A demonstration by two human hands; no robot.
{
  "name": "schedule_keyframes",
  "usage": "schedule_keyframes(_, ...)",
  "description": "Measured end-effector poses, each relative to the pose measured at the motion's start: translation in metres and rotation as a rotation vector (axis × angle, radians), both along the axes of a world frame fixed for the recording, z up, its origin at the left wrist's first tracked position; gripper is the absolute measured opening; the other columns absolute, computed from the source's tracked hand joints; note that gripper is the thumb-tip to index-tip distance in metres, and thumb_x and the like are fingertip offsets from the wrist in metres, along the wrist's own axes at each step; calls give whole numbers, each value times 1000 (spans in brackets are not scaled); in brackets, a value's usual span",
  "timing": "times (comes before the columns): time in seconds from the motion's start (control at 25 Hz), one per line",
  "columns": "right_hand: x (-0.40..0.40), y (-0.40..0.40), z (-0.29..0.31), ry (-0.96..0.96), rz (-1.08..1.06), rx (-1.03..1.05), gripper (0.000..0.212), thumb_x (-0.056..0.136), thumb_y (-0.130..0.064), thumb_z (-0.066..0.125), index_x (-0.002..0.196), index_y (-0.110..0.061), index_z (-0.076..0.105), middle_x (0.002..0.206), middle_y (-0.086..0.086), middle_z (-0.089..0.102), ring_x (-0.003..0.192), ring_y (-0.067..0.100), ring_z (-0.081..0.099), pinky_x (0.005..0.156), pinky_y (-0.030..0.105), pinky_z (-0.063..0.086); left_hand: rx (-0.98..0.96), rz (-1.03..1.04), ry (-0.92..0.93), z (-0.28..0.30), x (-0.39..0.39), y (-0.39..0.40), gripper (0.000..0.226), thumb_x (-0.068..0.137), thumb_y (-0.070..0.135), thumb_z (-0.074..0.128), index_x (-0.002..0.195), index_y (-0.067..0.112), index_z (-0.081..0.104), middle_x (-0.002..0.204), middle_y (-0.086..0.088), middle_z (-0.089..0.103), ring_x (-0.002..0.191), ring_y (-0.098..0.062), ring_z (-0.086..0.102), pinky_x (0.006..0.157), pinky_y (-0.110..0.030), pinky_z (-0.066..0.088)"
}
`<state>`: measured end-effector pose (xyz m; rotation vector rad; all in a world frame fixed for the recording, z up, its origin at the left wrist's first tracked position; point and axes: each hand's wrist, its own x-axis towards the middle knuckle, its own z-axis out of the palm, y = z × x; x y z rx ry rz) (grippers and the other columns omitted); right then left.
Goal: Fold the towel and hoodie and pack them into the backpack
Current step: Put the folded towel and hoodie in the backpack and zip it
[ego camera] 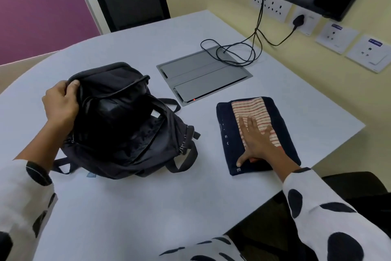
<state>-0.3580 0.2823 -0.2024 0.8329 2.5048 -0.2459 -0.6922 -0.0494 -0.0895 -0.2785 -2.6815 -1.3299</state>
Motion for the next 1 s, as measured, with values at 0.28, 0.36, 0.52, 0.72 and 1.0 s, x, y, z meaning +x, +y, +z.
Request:
schedule_keyframes(0.28,30,-18,-24,2,170,233,153,56,-68,76,130,-15,-48,141,16,-43,140,39,-28,96,65,-23,4,-21,-4,-6,0,-5,40,95,41,45,88,3,56,81,-18,54,78,-22,45,71,-34,34)
schedule_keyframes(0.36,26,-9,-27,52,157,257,145,62,-63,75,134,-16,-43,153,16,-31,143,36,-22,97,68,-21,-7,-38,0,-4,0,-5,44,96,39,45,90,-3,57,80,-20,54,77,-23,44,70,-34,34)
schedule_keyframes(0.52,21,-1,-31,17,171,300,119,82,-49,62,139,-4,-33,159,15,-16,146,30,-14,110,69,0,0,-32,0,-1,0,-3,42,97,37,45,92,-3,57,80,-16,53,78,-23,45,71,-32,34)
schedule_keyframes(0.72,-5,-4,-21,369,-65,193,87,79,-31,69,147,-1,23,144,17,42,134,31,38,111,49,25,6,-46,-30,3,3,-5,43,98,36,45,88,-4,55,77,-17,52,74,-25,43,68,-33,32)
schedule_keyframes(1.0,-50,3,67,1128,-894,-319,36,67,-13,80,100,-8,67,84,5,66,85,31,65,68,28,47,8,-27,-64,18,-16,-10,40,98,31,45,74,-1,49,62,-9,45,71,-25,42,64,-34,29)
